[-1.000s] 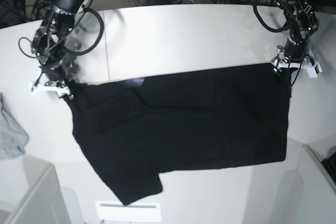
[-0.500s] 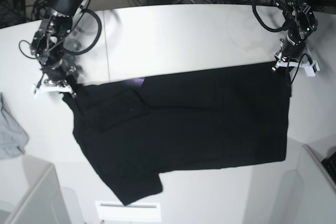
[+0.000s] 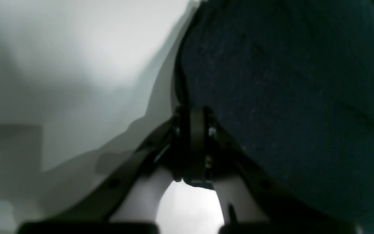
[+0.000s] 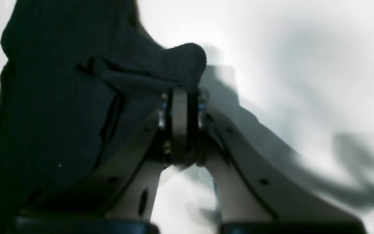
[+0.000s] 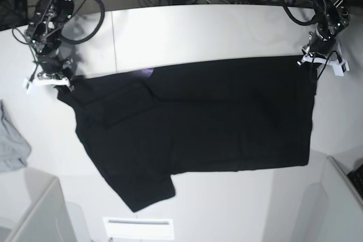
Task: Fold the T-shirt properly
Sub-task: 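Drag the shirt further toward the arm bases, lower it, open grippers, then move the right gripper to the opposite shirt edge and grasp it, then move the left gripper to the opposite shirt edge and grasp it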
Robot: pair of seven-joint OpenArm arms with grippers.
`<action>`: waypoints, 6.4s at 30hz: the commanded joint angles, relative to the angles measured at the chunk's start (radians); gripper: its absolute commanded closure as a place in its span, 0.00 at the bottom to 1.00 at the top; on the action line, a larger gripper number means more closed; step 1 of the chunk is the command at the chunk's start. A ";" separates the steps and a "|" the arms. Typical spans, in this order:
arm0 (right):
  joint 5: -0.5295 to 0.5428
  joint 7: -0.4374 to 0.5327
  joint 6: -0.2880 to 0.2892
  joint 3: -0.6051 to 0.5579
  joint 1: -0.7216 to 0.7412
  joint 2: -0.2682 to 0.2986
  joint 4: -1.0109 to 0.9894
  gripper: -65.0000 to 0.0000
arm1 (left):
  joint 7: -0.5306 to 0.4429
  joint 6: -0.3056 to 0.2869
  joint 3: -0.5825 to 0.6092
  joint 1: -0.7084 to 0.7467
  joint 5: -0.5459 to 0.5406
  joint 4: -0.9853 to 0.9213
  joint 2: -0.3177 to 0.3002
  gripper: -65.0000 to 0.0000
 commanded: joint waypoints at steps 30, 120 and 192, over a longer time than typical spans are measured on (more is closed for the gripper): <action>0.012 -0.166 0.002 0.094 -0.308 -0.058 0.308 1.00 | -0.027 0.005 -0.008 0.276 -0.001 0.186 -0.019 1.00; -0.236 0.079 0.008 -0.612 0.756 0.188 -0.887 0.37 | -0.027 0.008 -0.177 0.255 0.006 0.390 0.015 1.00; -0.241 0.116 0.006 -0.661 0.727 0.165 -0.883 1.00 | -0.155 0.005 0.581 -0.821 0.202 -0.883 -0.245 0.15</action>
